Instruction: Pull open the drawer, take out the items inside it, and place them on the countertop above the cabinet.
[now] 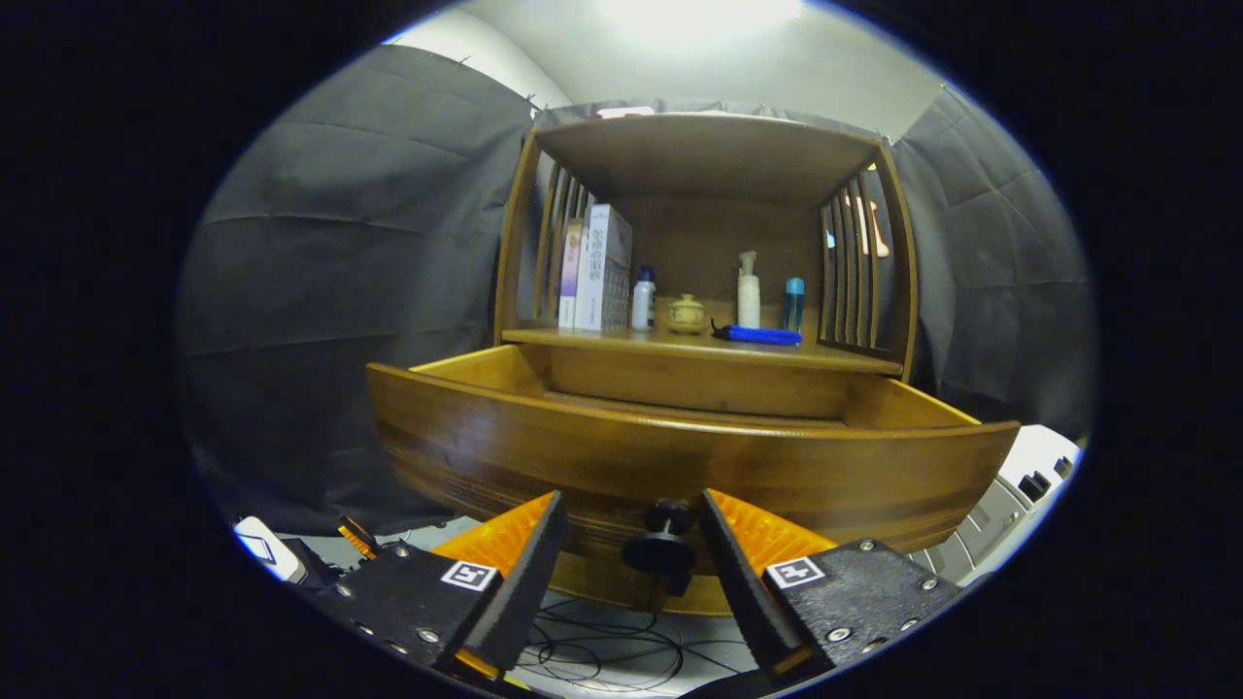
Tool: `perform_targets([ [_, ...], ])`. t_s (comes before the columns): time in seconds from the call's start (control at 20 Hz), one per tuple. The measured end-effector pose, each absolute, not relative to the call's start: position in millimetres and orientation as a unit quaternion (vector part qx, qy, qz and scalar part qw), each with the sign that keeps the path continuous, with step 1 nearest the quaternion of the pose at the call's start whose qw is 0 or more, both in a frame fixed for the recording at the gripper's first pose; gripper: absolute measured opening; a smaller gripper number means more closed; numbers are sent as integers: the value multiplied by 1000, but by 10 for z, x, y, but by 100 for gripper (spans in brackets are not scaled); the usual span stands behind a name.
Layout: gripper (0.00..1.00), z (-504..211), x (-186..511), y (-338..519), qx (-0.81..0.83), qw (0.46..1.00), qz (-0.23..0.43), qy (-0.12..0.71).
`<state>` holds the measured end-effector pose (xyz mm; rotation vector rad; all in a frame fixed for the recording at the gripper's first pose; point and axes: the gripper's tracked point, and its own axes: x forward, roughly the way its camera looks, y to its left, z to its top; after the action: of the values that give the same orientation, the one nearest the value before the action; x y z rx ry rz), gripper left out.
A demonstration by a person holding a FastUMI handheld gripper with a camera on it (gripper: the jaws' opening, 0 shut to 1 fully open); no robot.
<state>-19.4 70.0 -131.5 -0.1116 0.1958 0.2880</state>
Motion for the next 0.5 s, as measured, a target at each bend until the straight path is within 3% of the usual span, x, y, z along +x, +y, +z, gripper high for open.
perform_targets([
  [0.1, 92, -1177, -208, 720, -57, 983, 152, 83],
  [0.5, 95, -637, 122, 582, -48, 987, 137, 65],
])
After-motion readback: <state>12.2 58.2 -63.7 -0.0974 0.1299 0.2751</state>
